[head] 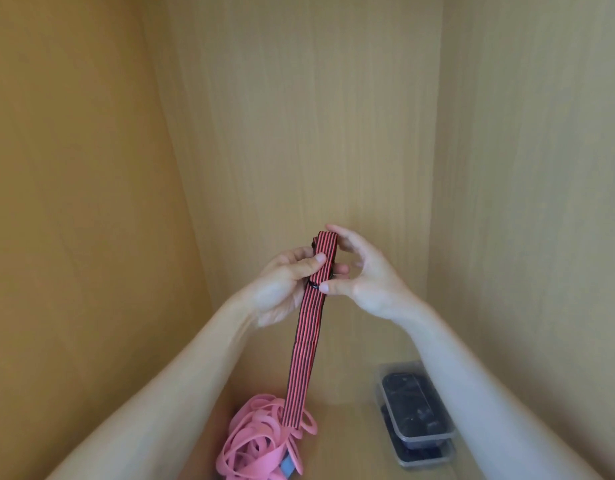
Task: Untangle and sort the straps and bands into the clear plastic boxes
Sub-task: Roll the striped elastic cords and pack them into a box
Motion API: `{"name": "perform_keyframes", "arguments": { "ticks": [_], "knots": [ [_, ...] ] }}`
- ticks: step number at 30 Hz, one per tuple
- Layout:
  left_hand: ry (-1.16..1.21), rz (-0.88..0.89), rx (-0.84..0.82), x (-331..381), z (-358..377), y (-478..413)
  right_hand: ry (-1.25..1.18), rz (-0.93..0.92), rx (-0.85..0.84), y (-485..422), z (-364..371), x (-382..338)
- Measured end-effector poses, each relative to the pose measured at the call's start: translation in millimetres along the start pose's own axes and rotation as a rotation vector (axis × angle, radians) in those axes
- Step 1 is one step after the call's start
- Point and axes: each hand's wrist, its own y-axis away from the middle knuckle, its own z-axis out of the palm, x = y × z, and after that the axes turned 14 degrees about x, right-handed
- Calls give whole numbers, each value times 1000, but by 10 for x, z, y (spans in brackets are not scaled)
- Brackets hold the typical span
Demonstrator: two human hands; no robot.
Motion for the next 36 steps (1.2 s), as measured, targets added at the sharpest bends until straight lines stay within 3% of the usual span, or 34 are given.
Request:
{"name": "perform_keyframes", "arguments": {
  "ticks": [3,5,16,23,30,36],
  "knots": [
    [-6,0,-12,-14,-15,-29,-212,63,-98,-20,-87,-40],
    [-25,-18,-39,9,-5,-16,-302,113,-77,-77,-185,-9],
    [-88,-122,-298,89,-50,21,-402,177,-214,-107,-338,84],
    [-50,-147,-344,105,-47,33,-458,129,-162,-102,-300,102],
    [-86,-88,-229,74,-41,-4,-369,151,-82,-88,-294,40],
    [-193,13,-57,27,36,-6,-120,174,-68,-99,-283,-7]
  ]
}}
